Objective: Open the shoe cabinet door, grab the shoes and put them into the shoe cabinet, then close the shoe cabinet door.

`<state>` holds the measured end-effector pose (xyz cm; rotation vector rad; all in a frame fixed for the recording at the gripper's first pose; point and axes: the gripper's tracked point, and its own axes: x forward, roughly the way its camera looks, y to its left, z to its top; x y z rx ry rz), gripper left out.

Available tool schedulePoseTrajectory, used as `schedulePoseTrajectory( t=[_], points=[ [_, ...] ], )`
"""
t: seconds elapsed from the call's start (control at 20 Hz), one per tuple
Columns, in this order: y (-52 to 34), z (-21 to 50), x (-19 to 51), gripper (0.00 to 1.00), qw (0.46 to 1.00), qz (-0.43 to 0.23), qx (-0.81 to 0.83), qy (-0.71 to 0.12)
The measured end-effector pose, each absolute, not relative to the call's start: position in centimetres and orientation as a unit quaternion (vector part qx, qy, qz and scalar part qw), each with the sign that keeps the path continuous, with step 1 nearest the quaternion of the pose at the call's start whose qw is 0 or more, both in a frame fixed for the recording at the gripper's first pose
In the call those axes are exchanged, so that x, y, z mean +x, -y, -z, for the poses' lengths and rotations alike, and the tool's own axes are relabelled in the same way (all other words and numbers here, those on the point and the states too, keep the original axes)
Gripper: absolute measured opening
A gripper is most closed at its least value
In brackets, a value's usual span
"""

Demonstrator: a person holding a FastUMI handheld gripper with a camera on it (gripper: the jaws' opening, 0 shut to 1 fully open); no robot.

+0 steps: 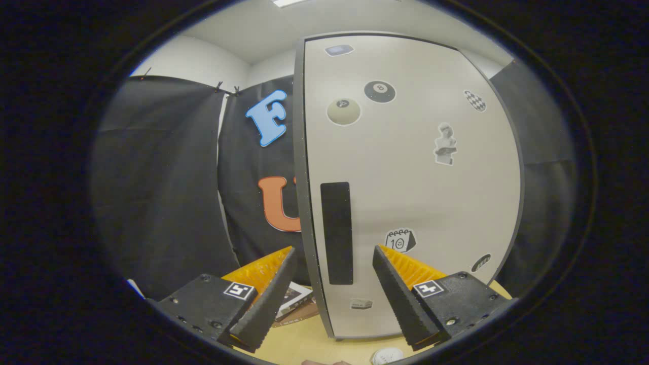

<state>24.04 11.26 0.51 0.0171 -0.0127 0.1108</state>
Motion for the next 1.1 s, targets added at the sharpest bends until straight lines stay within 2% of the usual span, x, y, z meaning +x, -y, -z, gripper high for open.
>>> schedulePoseTrajectory(
  t=[0.05, 0.15, 0.35, 0.6, 1.1],
  points=[
    [-11.2, -0.7, 24.9, 0.99, 0.999, -0.049, 0.005, 0.006],
    [-12.1, -0.8, 26.0, 0.90, 0.998, -0.059, -0.015, 0.002],
    [-11.1, -1.2, 27.0, 0.49, 0.999, -0.018, -0.033, 0.001],
    [-10.6, -1.2, 26.5, 0.30, 1.000, -0.015, -0.008, -0.006],
    [-9.1, -0.7, 17.6, 0.27, 0.996, -0.084, -0.010, -0.036]
  ],
)
